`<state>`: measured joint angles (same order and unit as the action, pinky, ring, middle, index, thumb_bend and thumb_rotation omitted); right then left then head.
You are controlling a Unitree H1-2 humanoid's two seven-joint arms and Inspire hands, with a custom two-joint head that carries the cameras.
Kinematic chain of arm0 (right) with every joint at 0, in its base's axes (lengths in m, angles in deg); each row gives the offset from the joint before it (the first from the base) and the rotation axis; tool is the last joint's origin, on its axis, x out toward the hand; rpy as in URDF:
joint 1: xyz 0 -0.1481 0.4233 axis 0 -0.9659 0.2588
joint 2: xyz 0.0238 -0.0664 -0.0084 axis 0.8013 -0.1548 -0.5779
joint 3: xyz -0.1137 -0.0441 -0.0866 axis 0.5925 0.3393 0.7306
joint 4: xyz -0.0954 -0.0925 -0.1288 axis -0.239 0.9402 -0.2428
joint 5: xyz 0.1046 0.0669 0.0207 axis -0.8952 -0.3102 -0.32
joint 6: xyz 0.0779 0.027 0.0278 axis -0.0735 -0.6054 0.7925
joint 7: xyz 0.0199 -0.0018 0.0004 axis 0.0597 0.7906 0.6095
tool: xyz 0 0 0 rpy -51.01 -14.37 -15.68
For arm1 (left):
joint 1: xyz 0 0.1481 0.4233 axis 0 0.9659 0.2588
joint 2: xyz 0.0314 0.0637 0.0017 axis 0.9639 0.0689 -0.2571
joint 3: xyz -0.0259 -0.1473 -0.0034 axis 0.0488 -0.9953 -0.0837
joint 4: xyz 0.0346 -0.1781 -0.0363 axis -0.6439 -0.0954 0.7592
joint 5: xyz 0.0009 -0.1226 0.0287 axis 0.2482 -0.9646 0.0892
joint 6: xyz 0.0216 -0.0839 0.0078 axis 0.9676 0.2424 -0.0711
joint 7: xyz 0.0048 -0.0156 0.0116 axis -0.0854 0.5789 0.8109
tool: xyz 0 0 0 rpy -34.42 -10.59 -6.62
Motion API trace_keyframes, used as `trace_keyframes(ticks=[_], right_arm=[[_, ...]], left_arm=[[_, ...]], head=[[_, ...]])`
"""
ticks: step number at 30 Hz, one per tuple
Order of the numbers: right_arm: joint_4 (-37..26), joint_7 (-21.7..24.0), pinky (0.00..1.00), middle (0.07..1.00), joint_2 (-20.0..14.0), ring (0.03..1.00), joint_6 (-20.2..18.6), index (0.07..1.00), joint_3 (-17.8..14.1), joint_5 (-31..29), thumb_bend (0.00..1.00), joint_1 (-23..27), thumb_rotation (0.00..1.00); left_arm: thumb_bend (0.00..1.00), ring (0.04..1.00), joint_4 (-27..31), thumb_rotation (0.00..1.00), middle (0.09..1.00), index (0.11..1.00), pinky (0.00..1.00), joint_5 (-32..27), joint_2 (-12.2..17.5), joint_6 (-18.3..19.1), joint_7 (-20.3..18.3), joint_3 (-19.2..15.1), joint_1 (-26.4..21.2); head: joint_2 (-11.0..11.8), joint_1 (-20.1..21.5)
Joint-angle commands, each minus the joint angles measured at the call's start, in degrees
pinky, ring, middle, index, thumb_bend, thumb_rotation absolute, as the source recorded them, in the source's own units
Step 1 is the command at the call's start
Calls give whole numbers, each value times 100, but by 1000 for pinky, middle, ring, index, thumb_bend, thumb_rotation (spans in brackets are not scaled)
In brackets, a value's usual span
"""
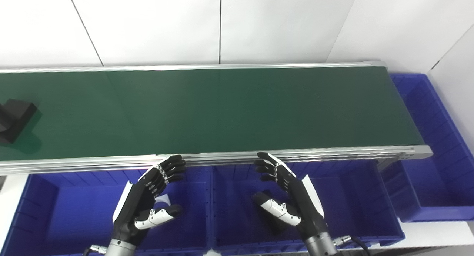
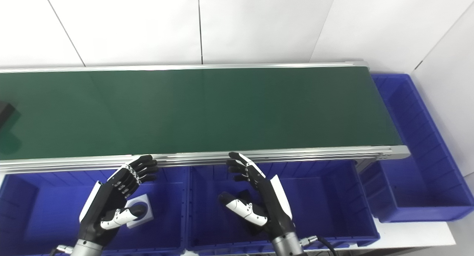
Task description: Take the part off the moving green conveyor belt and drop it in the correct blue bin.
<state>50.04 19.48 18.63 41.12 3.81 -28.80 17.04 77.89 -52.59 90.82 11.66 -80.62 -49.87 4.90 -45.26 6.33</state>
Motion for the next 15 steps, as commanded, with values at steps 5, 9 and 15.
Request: trace_keyframes(ticks=[5,9,15], right_arm=[[-108,-8,716,806,15,784,275,860,-17,-47,637,47,642],[-117,-8,717,807,4,784,279,860,-18,-36,631,46,643],[-96,-7,717,808,-1,784,296,860,-31,-72,633,44,636]], left_arm=[[898,777,88,470,800,802,744,9,-24,-257,37,38,-53],[903,775,97,466,797,802,746,15,-30,-243,44,45,-54],[906,774,41,460,796,801,745,9,-28,-300,34,57,-68]], head=[[2,-39],[11,-63],[31,-130]])
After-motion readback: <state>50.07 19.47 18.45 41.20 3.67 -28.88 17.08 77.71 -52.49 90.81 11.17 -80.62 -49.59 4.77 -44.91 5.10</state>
